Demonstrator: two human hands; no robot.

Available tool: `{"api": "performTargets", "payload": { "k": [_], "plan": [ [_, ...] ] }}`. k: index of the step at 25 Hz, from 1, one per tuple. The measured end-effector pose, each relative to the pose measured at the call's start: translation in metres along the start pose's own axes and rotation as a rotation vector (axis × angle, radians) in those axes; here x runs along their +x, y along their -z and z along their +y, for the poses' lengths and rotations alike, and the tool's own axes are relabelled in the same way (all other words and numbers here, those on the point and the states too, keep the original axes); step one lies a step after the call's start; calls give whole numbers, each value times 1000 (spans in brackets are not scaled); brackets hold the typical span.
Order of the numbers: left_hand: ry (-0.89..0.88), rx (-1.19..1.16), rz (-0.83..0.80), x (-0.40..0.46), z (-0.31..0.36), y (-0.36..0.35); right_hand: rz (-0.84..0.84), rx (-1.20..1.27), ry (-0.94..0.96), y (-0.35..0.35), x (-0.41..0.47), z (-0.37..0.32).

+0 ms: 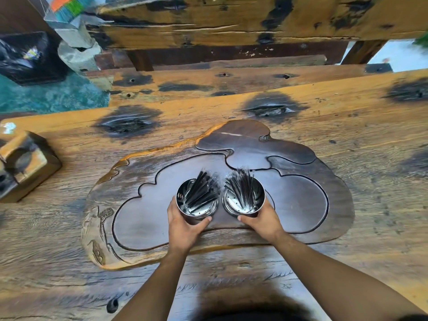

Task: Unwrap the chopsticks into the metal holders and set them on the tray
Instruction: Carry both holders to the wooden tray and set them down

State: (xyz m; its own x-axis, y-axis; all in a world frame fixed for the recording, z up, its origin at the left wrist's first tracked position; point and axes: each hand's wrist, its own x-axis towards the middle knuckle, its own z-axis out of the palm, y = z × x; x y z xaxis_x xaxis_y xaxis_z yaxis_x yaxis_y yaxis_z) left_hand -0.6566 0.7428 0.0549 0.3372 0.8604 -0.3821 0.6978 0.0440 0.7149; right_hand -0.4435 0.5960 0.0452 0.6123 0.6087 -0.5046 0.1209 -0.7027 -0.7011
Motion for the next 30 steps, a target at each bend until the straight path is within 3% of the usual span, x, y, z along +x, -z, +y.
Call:
{"api": "performTargets", "payload": {
  "k": [7,12,19,30],
  "plan": [
    [105,74,-86,-44,-28,6,23,-229,-72,16,-38,29],
    [56,203,-125,-89,-39,9,-92,-428,-95,20,-85,53],
    [186,326,-387,-143,-74,2,-246,-456,-196,-3,-147,78],
    [222,444,-499,-222,-107,-14,-397,-478,-267,-24,-225,156]
  ]
}}
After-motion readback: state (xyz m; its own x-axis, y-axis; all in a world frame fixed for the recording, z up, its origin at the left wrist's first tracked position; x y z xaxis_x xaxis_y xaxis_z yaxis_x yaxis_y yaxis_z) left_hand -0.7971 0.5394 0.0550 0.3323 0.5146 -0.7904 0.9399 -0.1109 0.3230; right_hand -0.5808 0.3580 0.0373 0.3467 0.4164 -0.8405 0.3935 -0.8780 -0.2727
